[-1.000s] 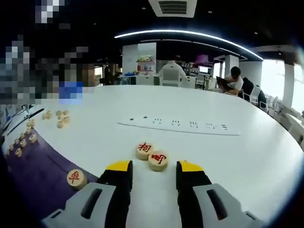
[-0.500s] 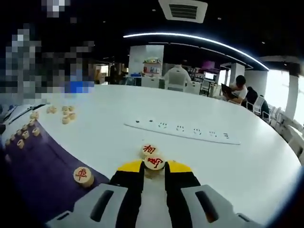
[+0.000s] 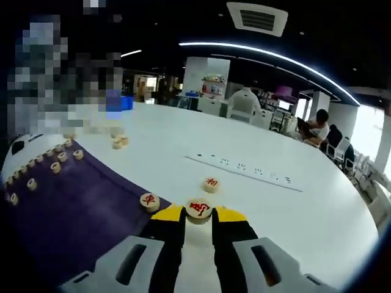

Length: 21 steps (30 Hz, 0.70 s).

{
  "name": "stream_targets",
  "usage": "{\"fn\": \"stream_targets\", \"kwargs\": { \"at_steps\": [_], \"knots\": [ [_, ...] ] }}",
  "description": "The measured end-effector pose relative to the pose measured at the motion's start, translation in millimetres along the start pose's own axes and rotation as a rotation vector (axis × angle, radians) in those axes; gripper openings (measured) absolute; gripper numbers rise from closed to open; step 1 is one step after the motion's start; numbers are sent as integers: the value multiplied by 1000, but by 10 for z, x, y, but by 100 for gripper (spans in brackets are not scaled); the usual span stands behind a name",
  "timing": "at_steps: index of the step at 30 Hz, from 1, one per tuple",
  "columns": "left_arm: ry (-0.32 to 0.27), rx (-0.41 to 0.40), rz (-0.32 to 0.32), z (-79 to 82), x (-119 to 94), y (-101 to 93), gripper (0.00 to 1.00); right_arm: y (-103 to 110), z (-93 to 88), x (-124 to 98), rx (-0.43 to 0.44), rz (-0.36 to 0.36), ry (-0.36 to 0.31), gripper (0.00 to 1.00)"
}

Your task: Pick up the chess pieces one by one and place each piece onto its starting position on the chessboard, setting the pieces on their correct points until all the chess pieces are arranged in the starting layout

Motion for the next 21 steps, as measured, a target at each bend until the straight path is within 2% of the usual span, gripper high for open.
{"fn": "stream_targets", "kwargs": {
  "at_steps": [5, 7, 16, 21],
  "knots": [
    [12, 20, -9, -19, -4, -33, 33, 89, -32, -86, 2, 29, -5, 19],
    [7, 16, -2, -3, -11, -11, 33, 130, -45, -80, 30, 50, -13, 19],
    [11, 0, 26, -16, -12, 63, 32, 399, -139, 68, 46, 116, 7, 19],
    [16, -2, 25, -34, 7, 66, 32, 572, -118, 132, 39, 154, 8, 19]
  ]
}}
Point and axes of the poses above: the point that each gripper's makers call its tool centre point, and the gripper's own axes: x roughly forward along the fingers, y roughly to its left, z roughly out of its top, the point moved 3 cm from there along -x, roughly backward along the fingers, and after that the axes turned 12 degrees about z, right-handed, at the moved point
